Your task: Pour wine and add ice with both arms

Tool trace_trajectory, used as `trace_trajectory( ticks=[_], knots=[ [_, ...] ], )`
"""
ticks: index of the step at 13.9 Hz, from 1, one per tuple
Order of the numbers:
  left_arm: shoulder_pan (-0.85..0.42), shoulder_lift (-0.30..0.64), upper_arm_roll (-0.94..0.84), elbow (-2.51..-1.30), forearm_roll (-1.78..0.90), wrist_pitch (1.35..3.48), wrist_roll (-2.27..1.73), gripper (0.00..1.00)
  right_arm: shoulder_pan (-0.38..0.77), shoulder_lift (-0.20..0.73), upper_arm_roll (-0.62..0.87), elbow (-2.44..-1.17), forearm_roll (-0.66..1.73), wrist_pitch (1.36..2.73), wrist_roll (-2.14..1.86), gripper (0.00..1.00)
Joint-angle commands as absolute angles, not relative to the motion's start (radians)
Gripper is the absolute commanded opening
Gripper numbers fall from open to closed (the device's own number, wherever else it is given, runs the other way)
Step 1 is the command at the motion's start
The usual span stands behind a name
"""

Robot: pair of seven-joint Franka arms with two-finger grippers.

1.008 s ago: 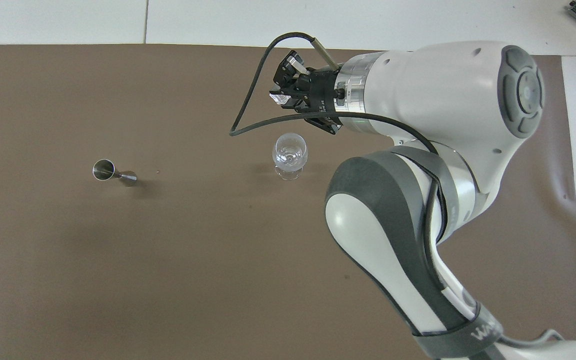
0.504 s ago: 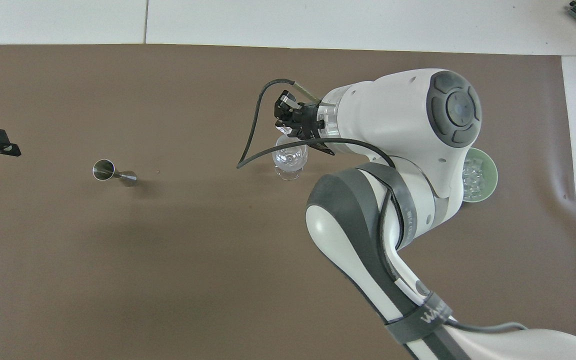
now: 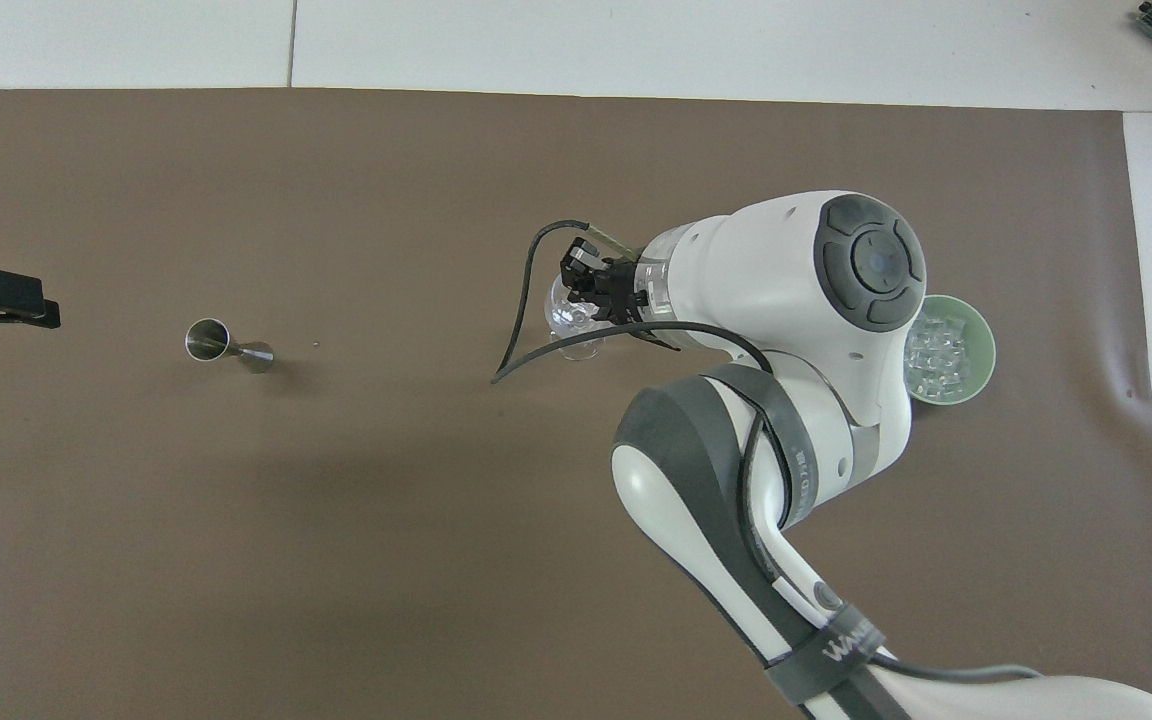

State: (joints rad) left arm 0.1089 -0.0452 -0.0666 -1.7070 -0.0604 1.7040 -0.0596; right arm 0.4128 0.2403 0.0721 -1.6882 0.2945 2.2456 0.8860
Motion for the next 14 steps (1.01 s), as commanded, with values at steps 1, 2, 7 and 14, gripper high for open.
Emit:
trace_trajectory(
  ticks=[1, 2, 7, 14],
  knots=[
    [0.069, -0.063, -0.044, -1.712, -0.032, 1.686, -0.054, 1.00, 0.411, 0.210, 0.074, -1.723, 0.288, 2.263, 0.861, 0.00],
    [0.071, -0.069, -0.044, -1.730, -0.032, 1.677, -0.054, 1.00, 0.411, 0.213, 0.074, -1.718, 0.288, 2.264, 0.861, 0.04],
    [0.068, -0.069, -0.084, -1.623, -0.006, 1.519, -0.055, 1.00, 0.411, 0.216, 0.074, -1.710, 0.287, 2.279, 0.859, 0.78],
    [0.048, -0.092, -0.086, -1.651, -0.011, 1.540, -0.080, 1.00, 0.397, 0.170, 0.066, -1.683, 0.244, 2.250, 0.856, 1.00]
  ],
)
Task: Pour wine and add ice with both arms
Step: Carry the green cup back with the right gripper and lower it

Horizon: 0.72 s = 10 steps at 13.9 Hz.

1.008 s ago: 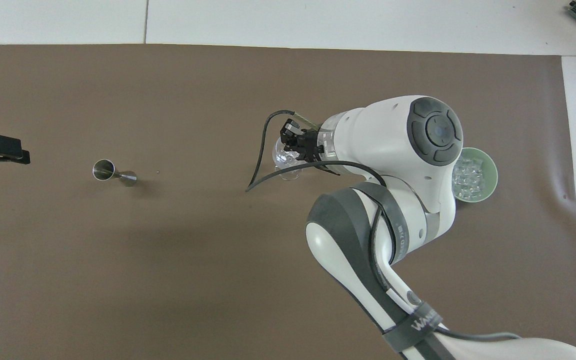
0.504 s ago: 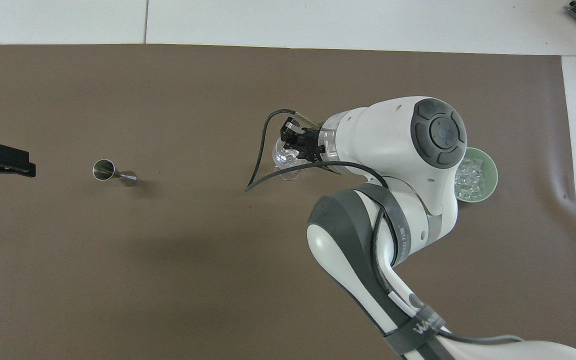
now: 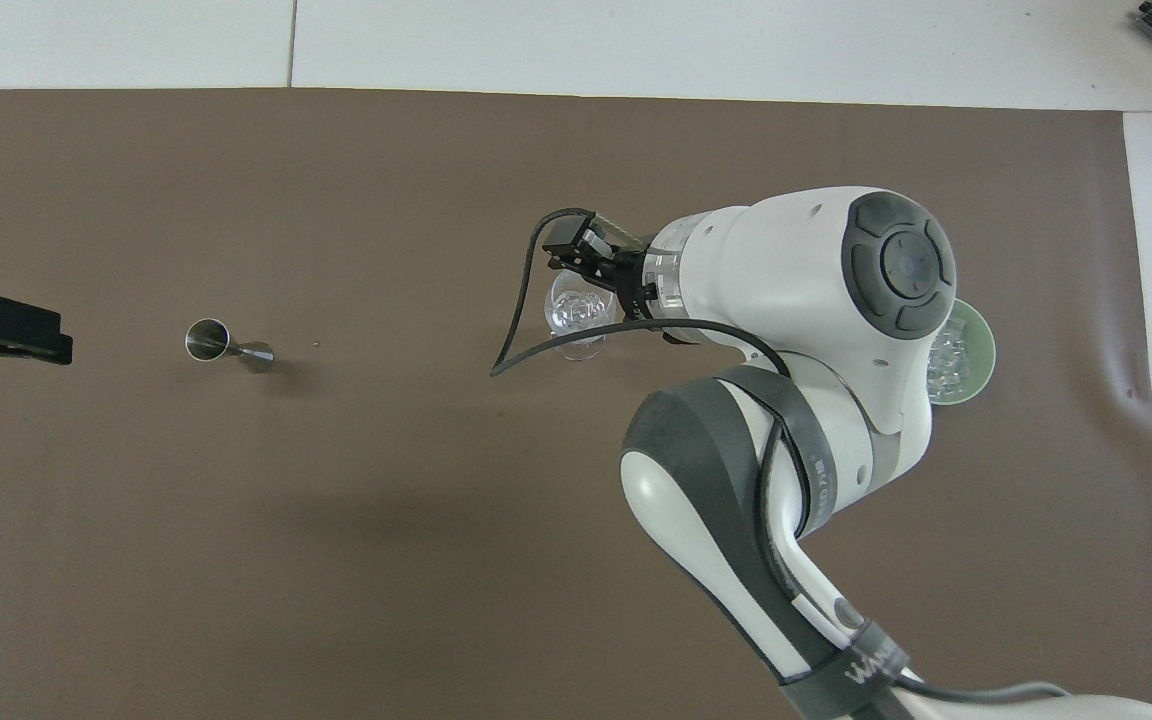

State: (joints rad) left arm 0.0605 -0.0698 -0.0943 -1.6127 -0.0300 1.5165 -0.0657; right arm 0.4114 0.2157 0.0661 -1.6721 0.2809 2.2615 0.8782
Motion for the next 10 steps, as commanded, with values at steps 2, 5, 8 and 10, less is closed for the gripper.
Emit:
trace_trajectory(
  ticks=[2, 5, 8, 10],
  knots=[
    [0.048, -0.094, -0.087, -1.654, -0.011, 1.545, -0.080, 1.00, 0.378, 0.124, 0.064, -1.683, 0.168, 2.192, 0.833, 1.00],
    [0.049, -0.092, -0.087, -1.644, -0.018, 1.546, -0.077, 1.00, 0.306, 0.052, 0.064, -1.687, 0.146, 2.044, 0.682, 1.00],
    [0.046, -0.098, -0.087, -1.652, -0.018, 1.546, -0.074, 1.00, 0.220, -0.017, 0.061, -1.687, 0.100, 1.860, 0.478, 1.00],
    [0.045, -0.098, -0.089, -1.652, -0.020, 1.546, -0.071, 1.00, 0.183, -0.046, 0.058, -1.687, 0.019, 1.749, 0.312, 1.00]
  ],
)
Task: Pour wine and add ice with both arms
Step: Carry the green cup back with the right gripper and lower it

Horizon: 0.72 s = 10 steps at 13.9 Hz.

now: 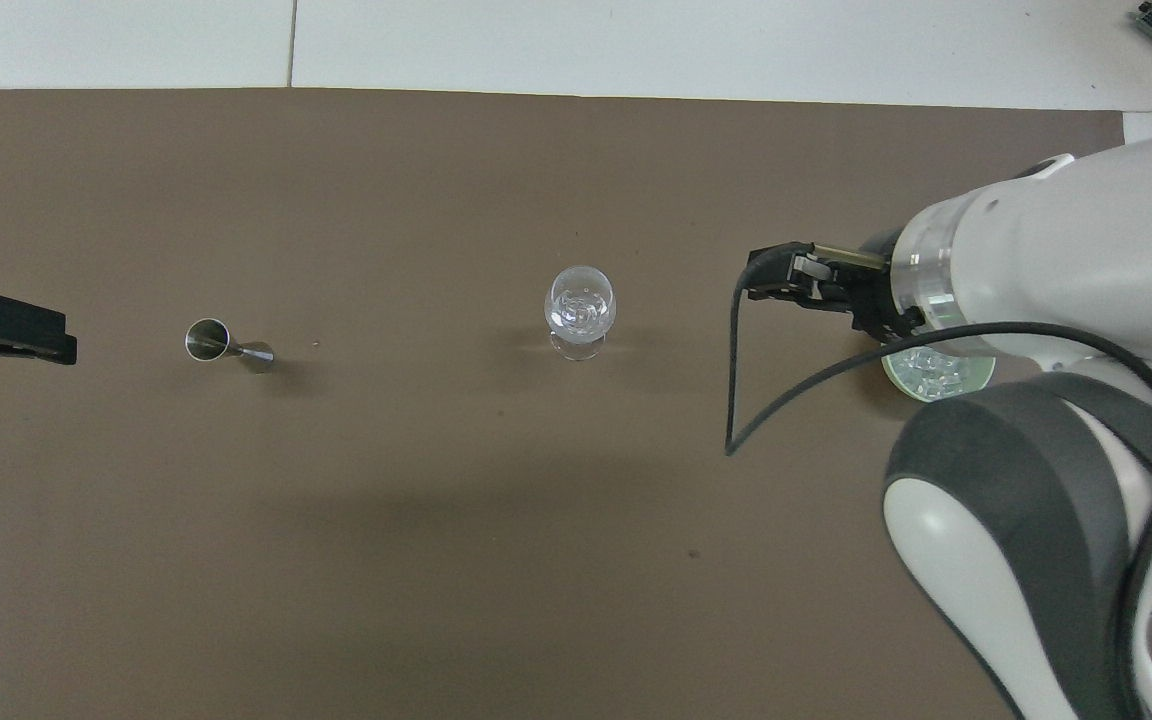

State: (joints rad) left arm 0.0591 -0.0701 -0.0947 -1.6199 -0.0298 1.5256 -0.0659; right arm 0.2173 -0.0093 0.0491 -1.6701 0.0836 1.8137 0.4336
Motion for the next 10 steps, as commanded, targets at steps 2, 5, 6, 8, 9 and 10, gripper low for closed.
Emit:
trace_trajectory(
  ticks=[2, 5, 6, 8, 9, 10],
  knots=[
    [0.011, -0.098, -0.086, -1.652, -0.020, 1.540, -0.077, 1.00, 0.126, -0.057, 0.060, -1.683, -0.029, 1.698, 0.230, 1.00],
    [0.018, -0.098, -0.087, -1.652, -0.020, 1.540, -0.077, 1.00, 0.065, -0.054, 0.057, -1.652, -0.034, 1.614, 0.161, 1.00],
    [0.021, -0.098, -0.087, -1.652, -0.020, 1.540, -0.078, 1.00, 0.057, -0.052, 0.057, -1.646, -0.034, 1.599, 0.160, 1.00],
    [0.023, -0.098, -0.087, -1.652, -0.020, 1.546, -0.069, 1.00, 0.040, -0.046, 0.057, -1.637, -0.034, 1.597, 0.160, 1.00],
    [0.025, -0.098, -0.089, -1.652, -0.020, 1.548, -0.064, 1.00, 0.031, -0.043, 0.057, -1.637, -0.034, 1.606, 0.160, 1.00],
    [0.031, -0.098, -0.089, -1.652, -0.020, 1.546, -0.042, 1.00, 0.029, -0.040, 0.057, -1.632, -0.031, 1.620, 0.160, 1.00]
  ],
)
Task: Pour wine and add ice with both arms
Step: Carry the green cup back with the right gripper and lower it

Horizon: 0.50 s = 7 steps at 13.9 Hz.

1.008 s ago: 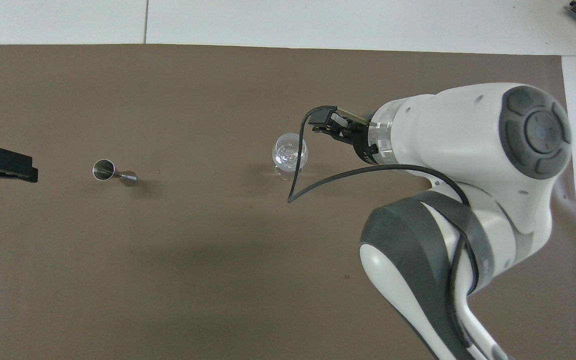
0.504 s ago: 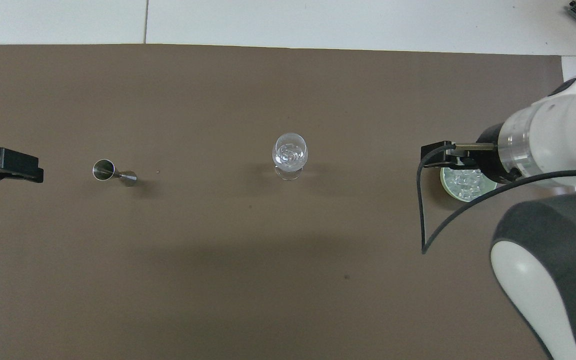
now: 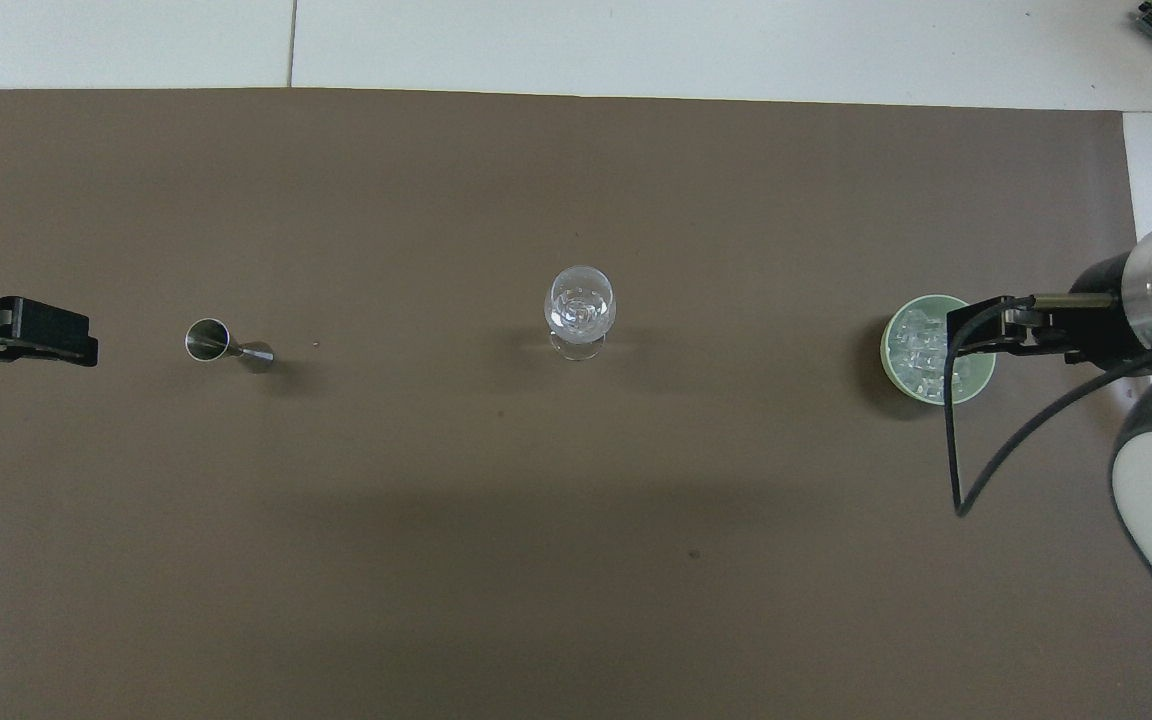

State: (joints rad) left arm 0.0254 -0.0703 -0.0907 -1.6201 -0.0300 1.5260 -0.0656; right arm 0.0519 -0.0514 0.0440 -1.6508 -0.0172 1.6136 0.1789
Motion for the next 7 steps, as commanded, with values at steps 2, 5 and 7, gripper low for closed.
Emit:
trace_trajectory(
  ticks=[2, 5, 7],
  knots=[
    [0.031, -0.098, -0.087, -1.652, -0.020, 1.548, -0.002, 1.00, 0.029, -0.022, 0.057, -1.594, -0.025, 1.620, 0.163, 1.00],
    [0.032, -0.100, -0.087, -1.684, -0.020, 1.652, -0.011, 1.00, 0.035, -0.023, 0.043, -1.598, -0.020, 1.628, 0.163, 1.00],
    [0.032, -0.100, -0.087, -1.680, -0.020, 1.655, -0.012, 1.00, 0.037, -0.025, 0.028, -1.606, -0.015, 1.626, 0.161, 1.00]
  ],
)
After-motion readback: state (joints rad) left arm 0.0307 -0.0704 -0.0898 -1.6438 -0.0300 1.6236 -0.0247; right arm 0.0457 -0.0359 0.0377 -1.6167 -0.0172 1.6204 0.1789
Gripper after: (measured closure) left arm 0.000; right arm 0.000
